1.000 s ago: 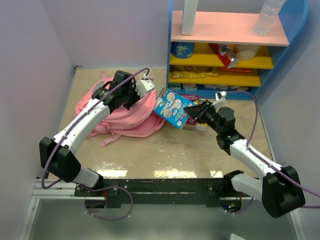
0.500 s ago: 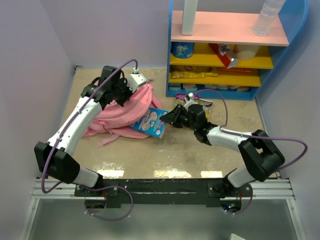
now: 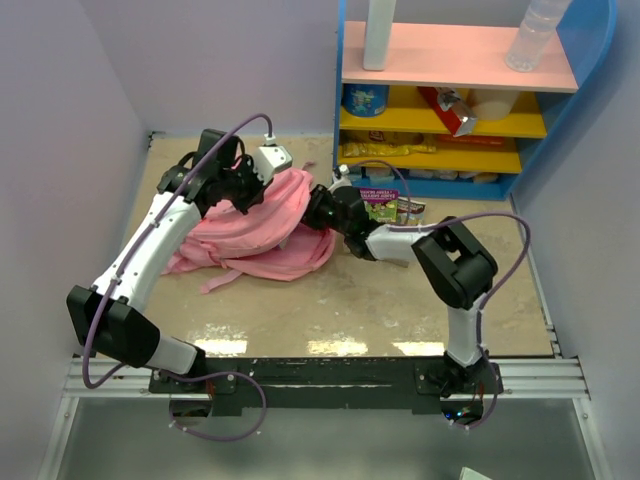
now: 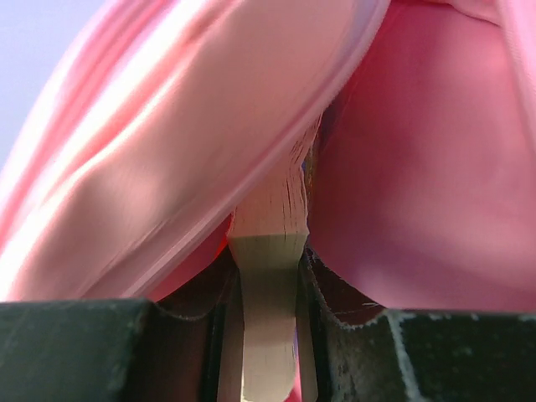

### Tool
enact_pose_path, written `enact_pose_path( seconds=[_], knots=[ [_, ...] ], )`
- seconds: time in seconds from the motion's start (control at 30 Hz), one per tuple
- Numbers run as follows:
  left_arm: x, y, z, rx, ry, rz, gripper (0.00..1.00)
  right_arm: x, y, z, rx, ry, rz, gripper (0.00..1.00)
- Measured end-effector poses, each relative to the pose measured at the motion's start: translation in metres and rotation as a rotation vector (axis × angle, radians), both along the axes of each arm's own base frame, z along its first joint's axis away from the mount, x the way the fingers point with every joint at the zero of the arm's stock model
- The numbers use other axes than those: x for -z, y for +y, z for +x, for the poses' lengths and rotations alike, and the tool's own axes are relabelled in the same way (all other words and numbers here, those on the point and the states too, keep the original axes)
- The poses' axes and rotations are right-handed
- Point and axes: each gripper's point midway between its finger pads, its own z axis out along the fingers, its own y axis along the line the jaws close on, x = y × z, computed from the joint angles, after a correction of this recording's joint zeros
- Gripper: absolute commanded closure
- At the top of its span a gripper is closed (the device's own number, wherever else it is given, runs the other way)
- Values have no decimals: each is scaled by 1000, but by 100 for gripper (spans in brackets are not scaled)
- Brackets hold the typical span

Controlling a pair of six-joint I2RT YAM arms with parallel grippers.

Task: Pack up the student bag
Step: Place the book in the student bag.

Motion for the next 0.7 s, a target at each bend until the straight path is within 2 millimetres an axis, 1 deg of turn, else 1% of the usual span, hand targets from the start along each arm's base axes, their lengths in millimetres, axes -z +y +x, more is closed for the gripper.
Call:
enact_pose_path(
  seconds=[0.17,0.2,0.23,0.27,0.33,0.37,0.43,0.5,0.57,0.63,0.7],
  knots=[
    [-1,2,-1,-7,4,-5,100,19,38,15,15,7,2,100],
    [-1,4,-1,-11,3,-5,100,21,45,18,15,7,7,95],
    [-2,6,0,-17,1,-3,100,24,50,20,16,7,9,84],
    [-2,8,0,-26,0,1,100,26,56,21,14,6,10,64],
    [-3,14,0,-41,-4,9,100,28,65,23,9,5,10,47],
    [-4,16,0,-48,-5,11,100,28,67,23,7,2,1,36],
    [-5,18,0,-55,-10,14,100,29,66,21,9,5,-22,28],
    [-7,20,-1,-61,-20,12,100,29,60,18,13,4,-52,26],
    [-8,21,-3,-62,-25,8,100,29,43,7,14,21,-87,19],
    [-8,21,-4,-64,-27,7,100,25,26,-6,1,37,-100,17],
    [-6,21,-3,-71,-23,4,100,16,8,-16,-15,42,-113,17]
  ],
)
